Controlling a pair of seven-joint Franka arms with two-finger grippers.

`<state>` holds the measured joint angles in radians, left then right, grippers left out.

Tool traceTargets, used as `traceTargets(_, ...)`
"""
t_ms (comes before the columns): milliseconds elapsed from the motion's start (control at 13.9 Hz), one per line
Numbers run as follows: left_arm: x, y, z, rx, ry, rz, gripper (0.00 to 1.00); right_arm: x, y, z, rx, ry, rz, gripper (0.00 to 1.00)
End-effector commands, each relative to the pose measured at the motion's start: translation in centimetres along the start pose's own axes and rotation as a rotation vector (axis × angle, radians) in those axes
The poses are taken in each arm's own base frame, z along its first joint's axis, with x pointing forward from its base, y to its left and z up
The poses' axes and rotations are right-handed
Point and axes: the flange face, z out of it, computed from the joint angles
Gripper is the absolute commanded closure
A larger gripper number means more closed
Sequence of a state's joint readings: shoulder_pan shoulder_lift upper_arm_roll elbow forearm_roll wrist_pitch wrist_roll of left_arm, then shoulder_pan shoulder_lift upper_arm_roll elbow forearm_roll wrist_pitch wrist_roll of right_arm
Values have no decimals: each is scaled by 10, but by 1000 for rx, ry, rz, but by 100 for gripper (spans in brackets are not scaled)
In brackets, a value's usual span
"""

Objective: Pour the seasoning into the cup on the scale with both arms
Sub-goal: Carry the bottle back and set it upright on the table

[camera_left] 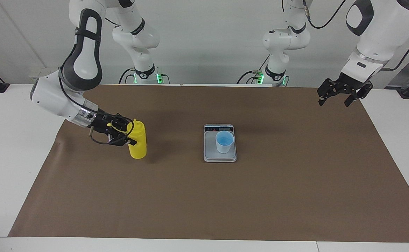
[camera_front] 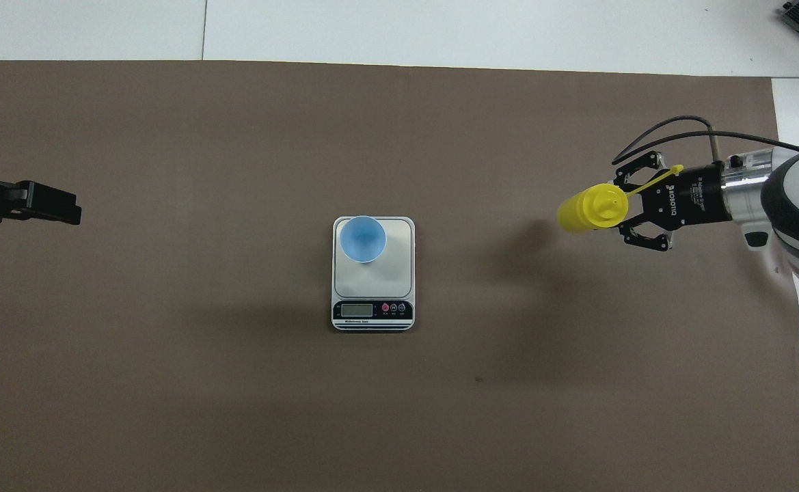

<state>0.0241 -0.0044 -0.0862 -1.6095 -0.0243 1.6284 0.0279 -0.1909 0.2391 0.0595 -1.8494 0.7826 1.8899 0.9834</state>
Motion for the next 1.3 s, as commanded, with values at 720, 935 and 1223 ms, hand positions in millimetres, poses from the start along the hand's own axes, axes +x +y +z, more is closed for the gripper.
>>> traceTargets(720,-9,-4,-4,13,-7,-5,0,70,33,23,69,-63,254,0)
traceTargets(935,-9,-3,-4,14,-7,-3,0,60,32,15,62,-29,213,0)
traceTargets(1223,-9,-3,-4,14,-7,-3,0,41,34,-14,2,151,59,0)
